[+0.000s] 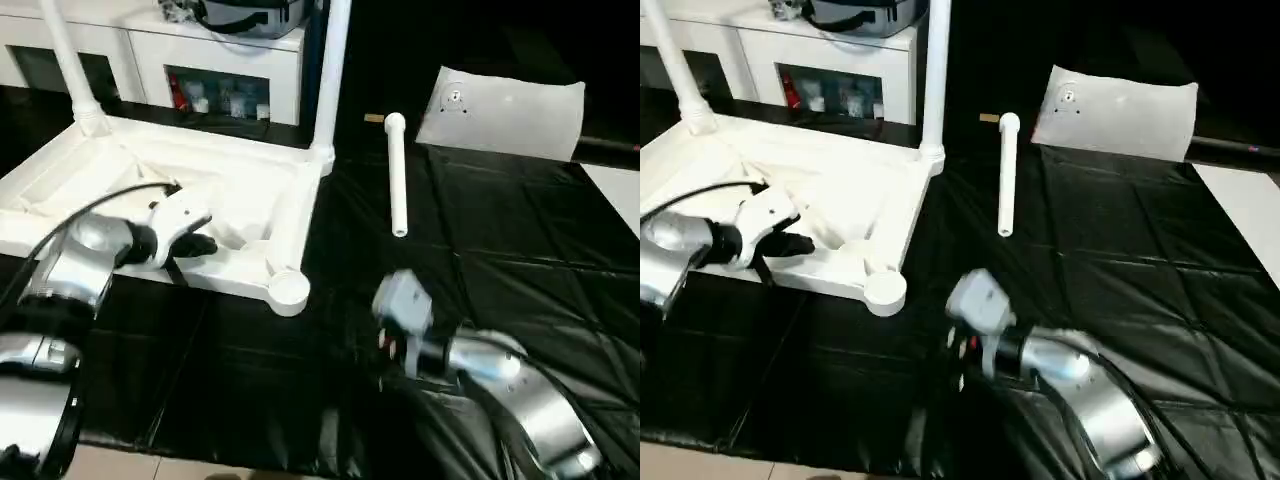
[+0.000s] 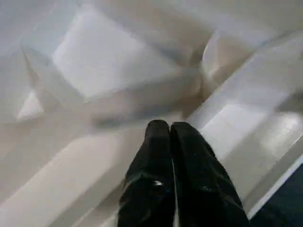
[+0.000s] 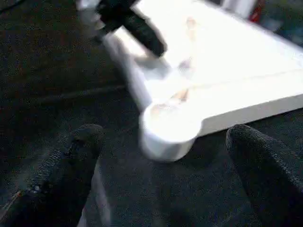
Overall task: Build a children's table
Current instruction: Rotate table base, then pick table leg
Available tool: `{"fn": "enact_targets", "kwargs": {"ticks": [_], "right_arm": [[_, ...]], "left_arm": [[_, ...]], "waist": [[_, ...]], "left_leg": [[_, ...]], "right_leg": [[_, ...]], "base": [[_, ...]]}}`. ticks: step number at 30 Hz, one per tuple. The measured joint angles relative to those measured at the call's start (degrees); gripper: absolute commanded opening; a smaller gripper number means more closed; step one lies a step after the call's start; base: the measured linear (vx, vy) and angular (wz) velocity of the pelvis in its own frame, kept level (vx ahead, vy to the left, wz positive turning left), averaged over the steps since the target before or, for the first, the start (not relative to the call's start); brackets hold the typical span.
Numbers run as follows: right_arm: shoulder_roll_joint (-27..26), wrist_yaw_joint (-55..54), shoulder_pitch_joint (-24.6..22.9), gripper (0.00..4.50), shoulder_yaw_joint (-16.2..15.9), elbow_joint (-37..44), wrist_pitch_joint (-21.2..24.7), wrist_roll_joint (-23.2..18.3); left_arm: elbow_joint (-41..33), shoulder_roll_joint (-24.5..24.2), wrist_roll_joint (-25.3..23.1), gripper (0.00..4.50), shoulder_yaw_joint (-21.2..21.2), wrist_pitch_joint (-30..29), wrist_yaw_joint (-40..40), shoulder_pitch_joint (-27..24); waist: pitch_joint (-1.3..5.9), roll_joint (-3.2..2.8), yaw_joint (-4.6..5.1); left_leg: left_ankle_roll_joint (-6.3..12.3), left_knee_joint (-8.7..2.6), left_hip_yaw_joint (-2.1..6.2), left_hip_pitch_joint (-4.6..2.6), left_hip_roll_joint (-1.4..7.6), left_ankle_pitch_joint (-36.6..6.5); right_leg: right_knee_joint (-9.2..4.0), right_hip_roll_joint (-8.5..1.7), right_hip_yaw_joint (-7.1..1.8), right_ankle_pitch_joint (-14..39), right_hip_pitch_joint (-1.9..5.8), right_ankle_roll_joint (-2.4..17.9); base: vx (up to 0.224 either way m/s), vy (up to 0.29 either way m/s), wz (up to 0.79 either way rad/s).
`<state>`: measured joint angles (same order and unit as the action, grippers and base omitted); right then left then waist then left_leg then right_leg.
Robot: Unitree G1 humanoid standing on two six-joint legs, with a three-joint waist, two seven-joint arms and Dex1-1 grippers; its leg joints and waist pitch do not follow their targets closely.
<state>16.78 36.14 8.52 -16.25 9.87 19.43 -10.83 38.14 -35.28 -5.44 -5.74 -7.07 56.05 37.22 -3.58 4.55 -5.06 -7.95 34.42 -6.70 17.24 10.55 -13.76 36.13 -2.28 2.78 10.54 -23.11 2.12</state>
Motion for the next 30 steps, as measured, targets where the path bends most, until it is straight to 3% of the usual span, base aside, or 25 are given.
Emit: {"fn": "enact_targets", "kwargs": {"ticks": [5, 7, 9, 13, 15, 17, 21, 23, 25, 27, 30], "right_arm": [[-2.7, -3.2, 4.0, 4.50, 2.1, -4.2, 0.1, -0.3], [-4.7, -5.4, 6.5, 4.50, 3.0, -7.3, 0.1, -0.3], [-7.3, -9.2, 9.9, 4.50, 4.5, -11.7, 0.0, 0.1], [-11.2, -16.0, 15.9, 4.50, 6.9, -20.0, -0.8, 1.1], [-12.4, -18.4, 18.8, 4.50, 7.3, -24.8, -1.2, 2.0], [-14.2, -20.8, 22.5, 4.50, 7.5, -31.2, -2.7, 2.5], [-16.0, -27.6, 31.7, 4.50, 11.4, -44.6, -6.6, 3.2], [-16.2, -29.5, 34.3, 4.50, 11.9, -49.5, -8.6, 3.7], [-15.9, -31.4, 37.1, 4.50, 13.9, -54.9, -10.4, 3.8], [-15.7, -33.0, 39.5, 4.50, 14.8, -60.1, -12.4, 3.8], [-14.0, -35.8, 43.7, 4.50, 15.9, -67.7, -15.0, 4.1]], "left_arm": [[-9.0, -1.9, 4.2, 0.82, 4.4, 1.3, -0.1, -5.2], [-13.8, -2.6, 6.1, 0.84, 7.3, 0.5, -0.5, -8.1], [-19.6, -2.3, 8.2, 1.15, 10.7, -2.0, -2.3, -10.9], [-32.6, 2.9, 11.8, 1.32, 17.8, -11.0, -8.8, -16.7], [-39.3, 7.1, 13.3, 1.64, 19.3, -15.6, -12.7, -20.2], [-46.2, 10.9, 14.5, 1.66, 19.6, -19.9, -17.3, -24.6], [-57.2, 18.6, 14.9, 2.09, 17.4, -24.6, -25.6, -31.3], [-61.0, 19.6, 14.9, 2.15, 17.6, -26.1, -27.6, -32.9], [-66.3, 20.6, 15.5, 2.54, 17.0, -26.9, -28.4, -34.6], [-68.8, 20.6, 15.6, 2.52, 16.8, -28.0, -29.1, -35.6], [-72.9, 20.0, 15.6, 2.64, 16.4, -29.6, -29.8, -37.5]], "waist": [[0.12, 0.23, 0.05], [0.11, 0.42, 0.23], [0.12, 0.62, 0.31], [0.23, 0.86, 0.32], [0.29, 1.00, 0.22], [0.28, 1.18, 0.51], [-0.16, 2.27, 1.34], [-0.42, 2.79, 1.76], [-1.13, 3.71, 2.00], [-1.53, 4.48, 2.15], [-2.36, 5.53, 2.41]], "left_leg": [[0.08, -0.05, 0.00, 0.18, 0.07, -0.1], [0.07, -0.09, 0.00, 0.21, 0.09, -0.1], [0.02, -0.09, 0.00, 0.25, 0.12, 0.0], [-0.04, -0.06, -0.02, 0.27, 0.14, 0.0], [-0.05, 0.02, -0.01, 0.35, 0.17, 0.0], [-0.06, 0.06, -0.03, 0.38, 0.25, 0.0], [-0.22, 0.08, -0.04, 1.23, 0.53, 0.4], [-0.28, 0.09, -0.04, 1.26, 0.70, 0.5], [-0.38, 0.04, -0.05, 1.53, 0.79, 0.5], [-0.30, 0.07, -0.09, 1.82, 0.90, 0.8], [-0.01, 0.04, -0.14, 2.70, 0.96, 1.2]], "right_leg": [[0.00, -0.01, 0.14, -0.1, -0.12, 0.2], [0.01, 0.00, 0.18, -0.1, -0.17, 0.3], [0.02, 0.00, 0.25, -0.2, -0.21, 0.4], [0.01, -0.02, 0.28, -0.2, -0.22, 0.4], [0.02, -0.02, 0.32, -0.2, -0.22, 0.4], [0.02, -0.01, 0.39, -0.2, -0.24, 0.4], [0.12, 0.05, 0.73, -0.3, -0.90, 0.5], [0.09, 0.14, 0.84, -0.4, -0.94, 0.6], [0.06, 0.14, 0.94, -0.4, -1.15, 0.6], [0.11, 0.20, 0.97, -0.4, -1.44, 0.6], [0.02, 0.21, 1.01, -0.6, -2.27, 0.7]], "base": [[0.000, 0.000, 0.00], [0.000, 0.000, 0.00], [0.000, 0.000, 0.00], [0.000, 0.000, 0.00], [0.000, 0.000, 0.00], [0.000, 0.000, 0.00], [0.000, 0.000, 0.00], [0.000, 0.000, 0.00], [0.000, 0.000, 0.00], [0.000, 0.000, 0.00], [0.000, 0.000, 0.00]]}}
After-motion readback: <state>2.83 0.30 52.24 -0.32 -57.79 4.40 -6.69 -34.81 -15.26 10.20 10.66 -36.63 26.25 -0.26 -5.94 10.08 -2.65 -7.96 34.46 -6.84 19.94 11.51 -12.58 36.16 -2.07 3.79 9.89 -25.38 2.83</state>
